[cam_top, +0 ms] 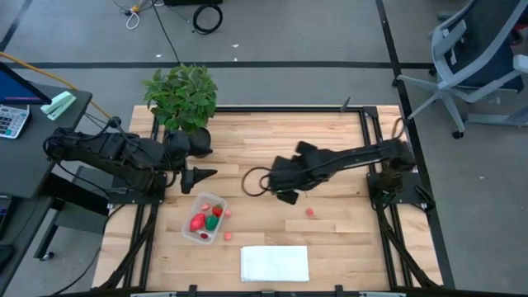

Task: Pick and placing Produce into tupperware
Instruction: Put the red cherry into the transparent bin

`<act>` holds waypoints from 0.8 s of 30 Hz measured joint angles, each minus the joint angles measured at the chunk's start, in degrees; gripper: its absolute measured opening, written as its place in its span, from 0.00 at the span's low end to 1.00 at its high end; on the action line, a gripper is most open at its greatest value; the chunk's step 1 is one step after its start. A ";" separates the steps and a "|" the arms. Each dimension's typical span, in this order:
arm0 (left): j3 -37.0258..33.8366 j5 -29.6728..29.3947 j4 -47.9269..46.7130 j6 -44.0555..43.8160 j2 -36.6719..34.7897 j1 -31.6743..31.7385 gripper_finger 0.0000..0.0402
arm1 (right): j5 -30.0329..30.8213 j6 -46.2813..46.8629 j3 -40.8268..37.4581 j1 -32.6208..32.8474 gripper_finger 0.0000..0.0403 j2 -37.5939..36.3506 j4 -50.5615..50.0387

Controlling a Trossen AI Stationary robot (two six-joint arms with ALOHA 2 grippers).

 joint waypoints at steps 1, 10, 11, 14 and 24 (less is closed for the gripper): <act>0.00 0.00 0.02 0.00 0.00 0.00 0.91 | 0.05 1.75 -4.29 -0.01 0.34 -2.45 1.12; 0.00 0.00 -0.03 0.04 0.00 0.00 0.91 | -5.09 15.62 -48.87 0.33 0.33 -28.50 30.68; 0.00 0.00 -0.03 0.02 0.00 0.00 0.91 | -5.77 17.35 -52.62 0.33 0.33 -30.97 33.72; 0.00 0.00 -0.02 0.04 0.00 0.01 0.91 | -6.14 20.52 -62.64 0.47 0.33 -37.25 42.91; 0.00 0.00 -0.05 0.04 0.00 0.01 0.91 | -7.64 17.74 -80.84 4.52 0.41 -40.14 70.47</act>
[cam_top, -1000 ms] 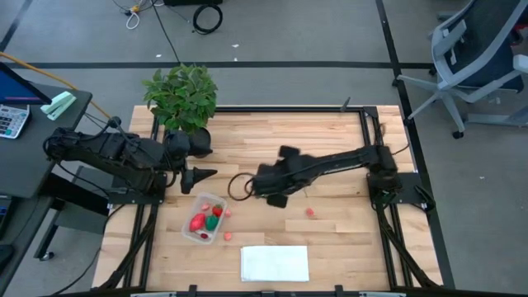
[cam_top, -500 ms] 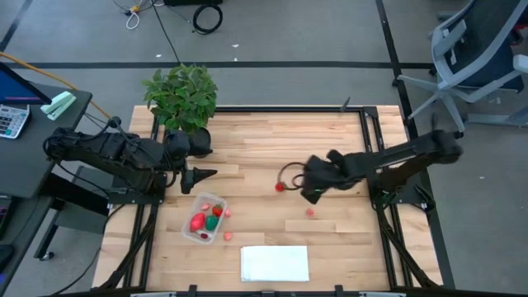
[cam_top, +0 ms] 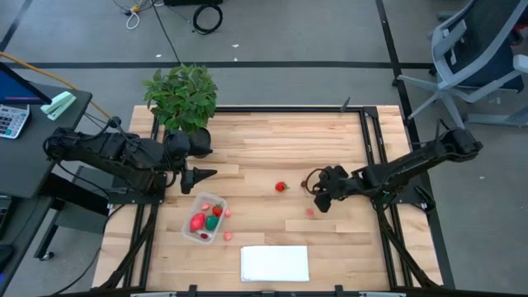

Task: Pick and placing Produce into tupperware
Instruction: Put the red cherry into the transparent bin

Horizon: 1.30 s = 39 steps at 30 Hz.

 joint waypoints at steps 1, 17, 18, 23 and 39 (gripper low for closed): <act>0.00 0.00 0.00 0.00 0.00 0.00 0.91 | 0.37 0.02 -0.13 0.09 0.42 0.54 0.37; 0.00 0.00 0.02 -0.02 0.00 -0.01 0.91 | 2.61 -0.57 2.25 0.06 0.53 14.19 9.26; 0.00 0.00 0.04 -0.03 0.00 0.01 0.91 | 3.01 -0.60 2.25 0.06 0.53 14.75 10.25; 0.00 0.00 0.04 -0.02 0.00 0.00 0.91 | 3.45 -0.61 2.27 0.01 0.51 16.77 13.14; 0.00 0.00 0.02 0.00 0.00 0.01 0.91 | 8.33 -3.32 2.30 0.75 0.43 21.32 14.18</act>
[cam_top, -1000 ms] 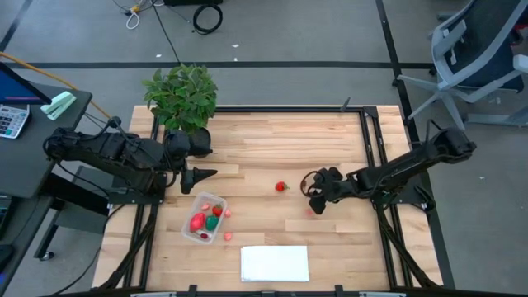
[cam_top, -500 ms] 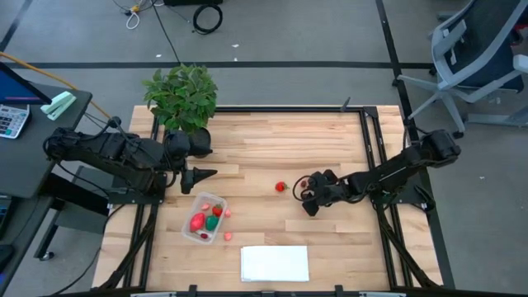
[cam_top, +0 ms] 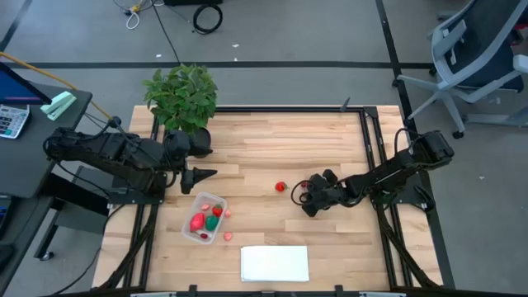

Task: Pick and placing Produce into tupperware
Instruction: Put the red cherry into the transparent bin

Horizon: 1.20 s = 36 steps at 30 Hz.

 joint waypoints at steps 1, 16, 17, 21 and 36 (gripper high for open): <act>0.00 0.00 0.00 0.01 0.00 -0.02 0.91 | 0.03 -0.22 -0.03 -0.02 0.41 -0.02 0.29; 0.00 0.00 0.01 0.04 0.00 -0.01 0.91 | -0.11 -7.04 -0.02 -0.09 0.03 -2.26 14.74; 0.00 0.00 -0.02 0.14 0.00 -0.02 0.91 | -0.10 -9.24 0.19 -0.07 0.02 -2.96 17.57; -0.02 0.00 -0.02 1.46 0.00 -0.01 0.91 | -1.24 -20.26 3.61 -0.07 0.02 -4.90 30.06; -0.02 -1.27 0.13 1.46 0.00 0.00 0.91 | -20.71 -44.08 40.03 -0.13 0.01 20.09 30.21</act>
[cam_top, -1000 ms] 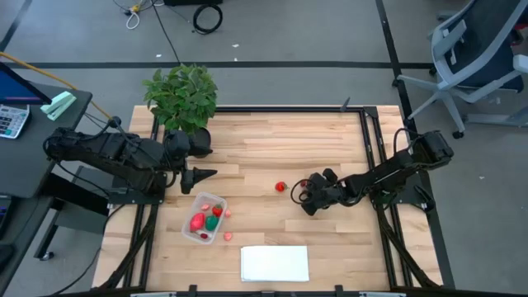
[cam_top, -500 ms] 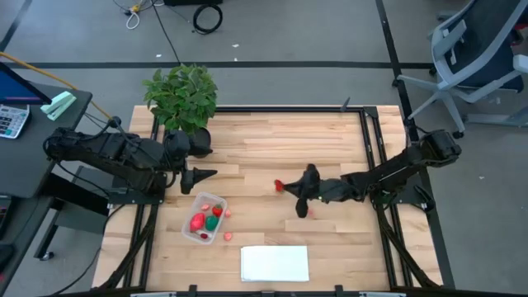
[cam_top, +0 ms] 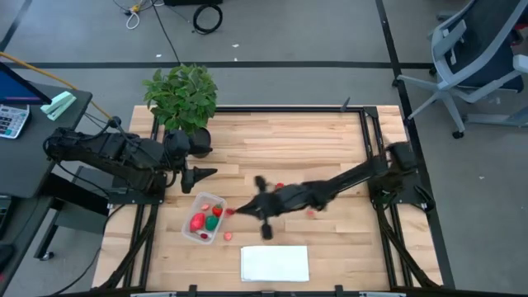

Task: Pick and placing Produce into tupperware
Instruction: Put the red cherry into the transparent bin

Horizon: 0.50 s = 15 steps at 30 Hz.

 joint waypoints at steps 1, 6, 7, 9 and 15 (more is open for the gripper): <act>0.00 0.02 -0.03 0.00 0.00 0.00 0.91 | -0.18 -0.34 2.92 -0.02 0.01 2.81 -1.37; 0.00 0.00 -0.04 0.00 0.00 -0.01 0.91 | -0.33 -2.06 16.81 -0.77 0.01 14.80 -5.89; 0.00 0.00 -0.04 -0.02 0.00 -0.02 0.91 | -0.44 -2.53 19.36 -1.00 0.01 16.81 -6.33; 0.00 0.00 -0.06 -0.02 0.00 -0.02 0.91 | -1.38 -2.94 24.23 -1.58 0.01 20.15 -7.92; 0.00 0.00 -0.22 0.02 0.02 -0.02 0.91 | -2.69 -2.85 36.24 -3.60 0.03 27.18 -20.02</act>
